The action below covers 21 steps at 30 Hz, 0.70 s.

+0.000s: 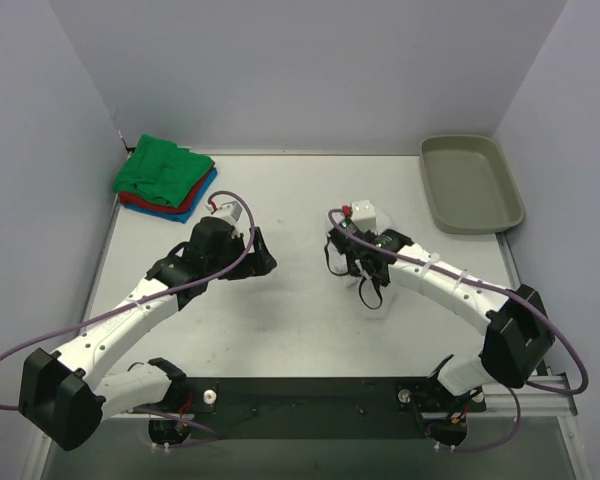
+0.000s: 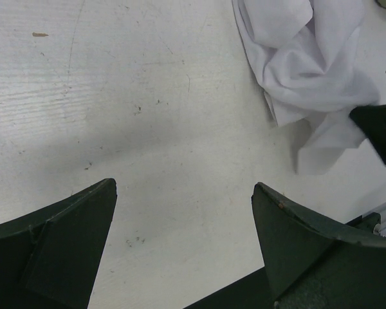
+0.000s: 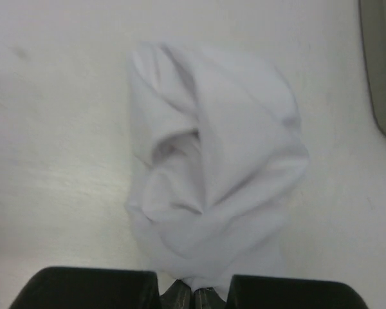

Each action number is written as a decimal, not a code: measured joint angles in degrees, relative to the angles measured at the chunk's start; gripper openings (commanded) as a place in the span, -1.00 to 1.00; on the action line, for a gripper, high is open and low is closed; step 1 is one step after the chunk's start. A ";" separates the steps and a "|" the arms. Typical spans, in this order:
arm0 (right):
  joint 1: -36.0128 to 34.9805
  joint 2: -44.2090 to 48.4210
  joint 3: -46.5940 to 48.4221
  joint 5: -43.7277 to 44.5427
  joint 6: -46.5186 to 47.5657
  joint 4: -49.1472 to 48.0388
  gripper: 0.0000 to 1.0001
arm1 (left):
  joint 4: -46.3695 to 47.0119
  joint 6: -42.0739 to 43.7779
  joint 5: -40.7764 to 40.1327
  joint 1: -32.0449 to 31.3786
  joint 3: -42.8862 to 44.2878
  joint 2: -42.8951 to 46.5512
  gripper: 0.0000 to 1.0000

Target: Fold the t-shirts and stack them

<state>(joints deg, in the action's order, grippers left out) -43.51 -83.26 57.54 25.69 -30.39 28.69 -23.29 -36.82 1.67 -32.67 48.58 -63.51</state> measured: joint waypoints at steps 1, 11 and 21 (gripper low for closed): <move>-0.90 0.00 5.01 -0.31 1.29 0.79 -1.00 | 0.13 -0.02 -0.02 -0.02 0.00 -0.02 0.92; -6.10 1.49 51.47 -11.76 13.03 6.14 -1.00 | 1.66 -0.48 -0.33 -0.46 -1.51 -0.31 0.92; -6.10 17.73 40.22 -8.50 14.53 11.13 -1.00 | 2.82 -0.46 -0.31 -0.63 -1.84 -1.46 0.93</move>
<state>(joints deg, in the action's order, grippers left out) -49.60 -65.54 97.76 17.19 -15.86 39.81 -20.47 -37.28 1.37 -33.30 46.74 -64.97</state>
